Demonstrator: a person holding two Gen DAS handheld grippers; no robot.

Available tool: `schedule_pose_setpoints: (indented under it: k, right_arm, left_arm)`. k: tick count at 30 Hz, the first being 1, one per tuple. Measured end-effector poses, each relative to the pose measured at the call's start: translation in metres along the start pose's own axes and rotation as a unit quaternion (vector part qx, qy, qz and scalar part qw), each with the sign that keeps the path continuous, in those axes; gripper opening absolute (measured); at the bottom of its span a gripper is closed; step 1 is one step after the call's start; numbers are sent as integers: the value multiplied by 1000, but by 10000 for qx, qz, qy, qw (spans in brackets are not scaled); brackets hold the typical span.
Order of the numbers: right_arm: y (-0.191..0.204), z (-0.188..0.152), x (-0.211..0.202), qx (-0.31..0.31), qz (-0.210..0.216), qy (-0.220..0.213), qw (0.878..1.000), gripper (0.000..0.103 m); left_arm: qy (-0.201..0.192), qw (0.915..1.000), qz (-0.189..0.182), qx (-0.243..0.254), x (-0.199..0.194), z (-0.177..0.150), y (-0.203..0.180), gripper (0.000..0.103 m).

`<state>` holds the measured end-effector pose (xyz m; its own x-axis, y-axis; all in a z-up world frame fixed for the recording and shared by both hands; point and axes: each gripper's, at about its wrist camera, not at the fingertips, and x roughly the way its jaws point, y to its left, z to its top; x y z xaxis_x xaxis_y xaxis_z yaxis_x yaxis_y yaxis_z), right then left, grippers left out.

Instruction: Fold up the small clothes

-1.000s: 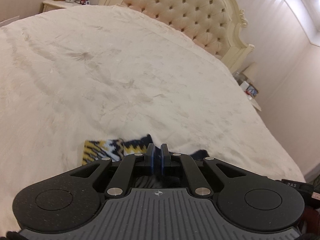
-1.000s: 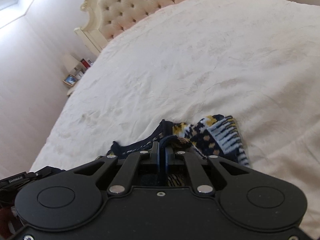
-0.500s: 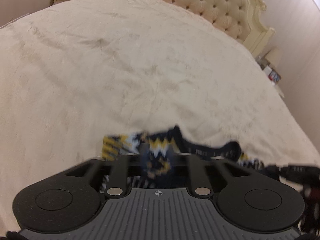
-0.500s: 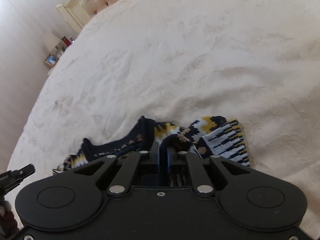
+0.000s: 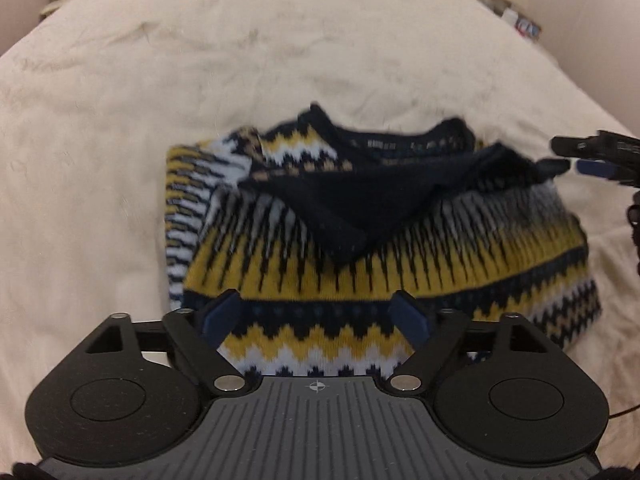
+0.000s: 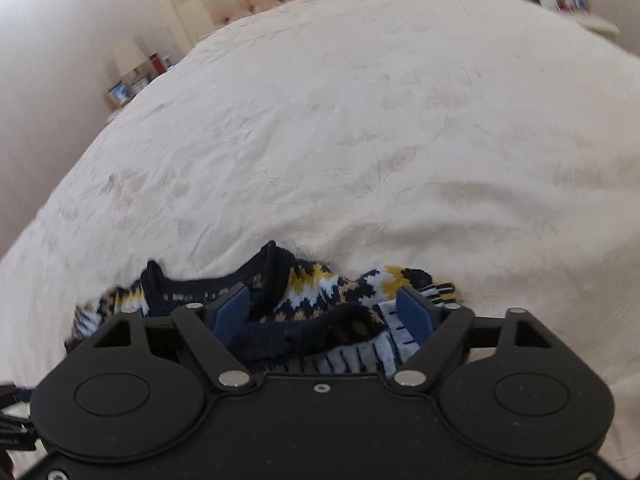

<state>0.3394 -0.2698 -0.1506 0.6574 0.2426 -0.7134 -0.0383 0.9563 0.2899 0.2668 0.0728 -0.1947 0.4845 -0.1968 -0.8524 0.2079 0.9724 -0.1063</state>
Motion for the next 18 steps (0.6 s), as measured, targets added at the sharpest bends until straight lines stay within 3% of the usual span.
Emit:
schedule_pose_setpoints:
  k: [2,9,13,18]
  right_arm:
    - [3,-8,-6,-180,-6,-62,9998,101]
    - [22,-36,-6,-945,-119,136,9954,103]
    - [31,-43,14,-1405,-159,473,9888,103]
    - [25,-29,51,-1449,-338,820,9855,103]
  left_arm:
    - [47,9999,90,45,5,2,-2,90]
    - [143,9994,205,256,31,15,-3,90]
    - [115,9990,277,319,47,37,1,91]
    - [199,9993,234,212,69,70,9,92]
